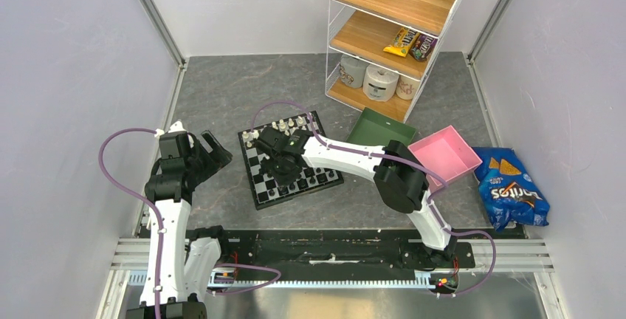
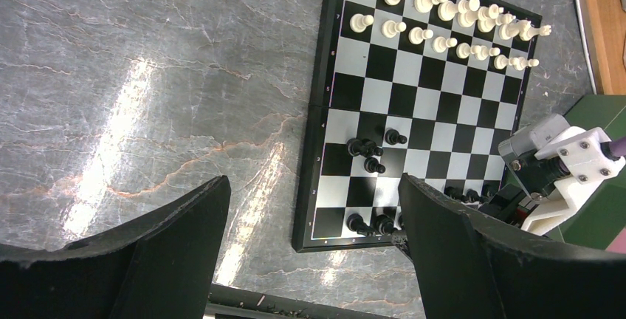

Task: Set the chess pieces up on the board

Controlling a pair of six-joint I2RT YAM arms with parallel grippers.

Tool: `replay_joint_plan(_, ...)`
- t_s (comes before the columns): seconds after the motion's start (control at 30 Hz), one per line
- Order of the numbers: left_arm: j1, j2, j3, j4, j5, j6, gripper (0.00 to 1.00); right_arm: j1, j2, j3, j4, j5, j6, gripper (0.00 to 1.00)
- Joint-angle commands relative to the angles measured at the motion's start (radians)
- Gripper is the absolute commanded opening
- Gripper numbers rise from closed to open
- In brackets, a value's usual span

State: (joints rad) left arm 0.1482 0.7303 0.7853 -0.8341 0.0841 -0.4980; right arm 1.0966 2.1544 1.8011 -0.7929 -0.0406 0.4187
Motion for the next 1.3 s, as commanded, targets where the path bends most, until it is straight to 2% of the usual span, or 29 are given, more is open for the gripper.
replay_joint_plan(0.0, 0.0, -0.004, 0.003, 0.036, 0.009, -0.02, 0.91, 0.003, -0.038, 0.007, 0.04, -0.002, 0.009, 0.16)
replay_joint_plan(0.27, -0.001, -0.004, 0.003, 0.036, 0.008, -0.02, 0.91, 0.004, -0.037, -0.002, 0.04, 0.0, 0.005, 0.17)
replay_joint_plan(0.37, -0.001, -0.003, 0.002, 0.037, 0.009, -0.019, 0.91, 0.005, -0.042, -0.013, 0.04, -0.008, 0.006, 0.24)
replay_joint_plan(0.67, -0.001, -0.004, 0.004, 0.037, 0.011, -0.019, 0.91, 0.005, -0.059, 0.007, 0.041, -0.008, -0.004, 0.35)
replay_joint_plan(0.97, 0.0, -0.004, 0.003, 0.036, 0.011, -0.018, 0.91, 0.002, -0.045, 0.138, 0.013, 0.019, -0.035, 0.4)
replay_joint_plan(1.27, -0.001, -0.008, 0.002, 0.036, 0.008, -0.02, 0.91, -0.041, 0.076, 0.308, -0.06, 0.084, -0.037, 0.41)
